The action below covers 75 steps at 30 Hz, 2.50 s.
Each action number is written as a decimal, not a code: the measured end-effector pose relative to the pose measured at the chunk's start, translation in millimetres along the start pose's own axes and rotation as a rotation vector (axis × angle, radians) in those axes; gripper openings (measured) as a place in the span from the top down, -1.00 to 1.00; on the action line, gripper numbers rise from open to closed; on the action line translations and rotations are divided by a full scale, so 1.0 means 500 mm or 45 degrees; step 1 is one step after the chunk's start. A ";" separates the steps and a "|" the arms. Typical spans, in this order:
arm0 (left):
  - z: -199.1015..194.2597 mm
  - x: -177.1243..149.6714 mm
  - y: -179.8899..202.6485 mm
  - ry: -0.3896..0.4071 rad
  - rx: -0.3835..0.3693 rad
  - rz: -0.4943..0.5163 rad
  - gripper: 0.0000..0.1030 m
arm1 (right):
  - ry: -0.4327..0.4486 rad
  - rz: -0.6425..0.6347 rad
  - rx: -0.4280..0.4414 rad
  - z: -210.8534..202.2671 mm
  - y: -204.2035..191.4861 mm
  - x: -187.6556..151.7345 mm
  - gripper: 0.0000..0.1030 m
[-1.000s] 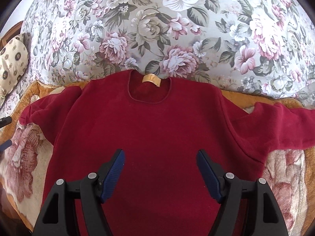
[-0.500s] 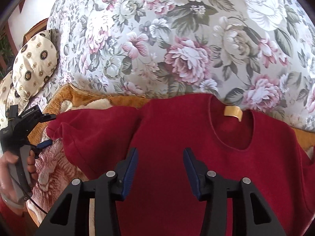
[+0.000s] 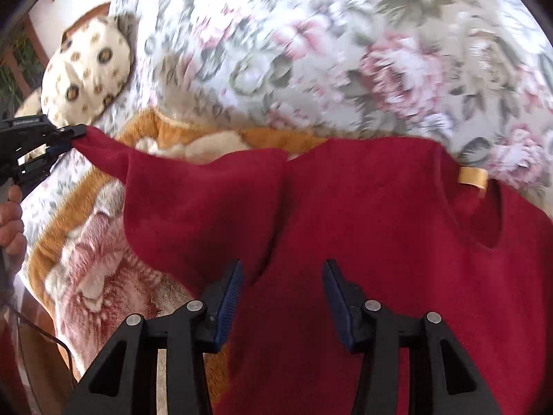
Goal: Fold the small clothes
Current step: 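Grasp the sleeve cuff nearest the left tool and close the left tool, then carry the sleeve across the sweater body with the left tool and release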
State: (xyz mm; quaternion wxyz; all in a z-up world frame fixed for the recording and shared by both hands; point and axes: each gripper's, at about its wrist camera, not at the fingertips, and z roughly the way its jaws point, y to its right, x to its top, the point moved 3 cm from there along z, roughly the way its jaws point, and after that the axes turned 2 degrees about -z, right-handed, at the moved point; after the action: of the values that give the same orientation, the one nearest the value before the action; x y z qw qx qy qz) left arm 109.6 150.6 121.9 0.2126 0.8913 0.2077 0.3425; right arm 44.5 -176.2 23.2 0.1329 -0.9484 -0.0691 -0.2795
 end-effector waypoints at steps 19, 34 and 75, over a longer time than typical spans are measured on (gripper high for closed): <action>-0.042 -0.166 0.293 -0.089 -0.162 0.344 0.87 | 0.103 0.136 -0.100 -0.210 0.199 -0.040 0.03; 0.132 -0.062 -0.092 -0.114 0.204 -0.166 -0.24 | 0.014 -0.015 -0.013 0.008 -0.019 0.023 0.01; 0.208 -0.540 0.420 -0.598 -0.364 0.606 0.83 | 0.229 0.638 -0.225 -0.275 0.458 -0.116 -0.11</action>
State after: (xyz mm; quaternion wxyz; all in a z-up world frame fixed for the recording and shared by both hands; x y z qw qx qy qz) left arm 46.2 -186.2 20.2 0.2912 0.9304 -0.1099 0.1938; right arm -27.1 -438.3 53.8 0.1201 -0.9152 0.2042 -0.3260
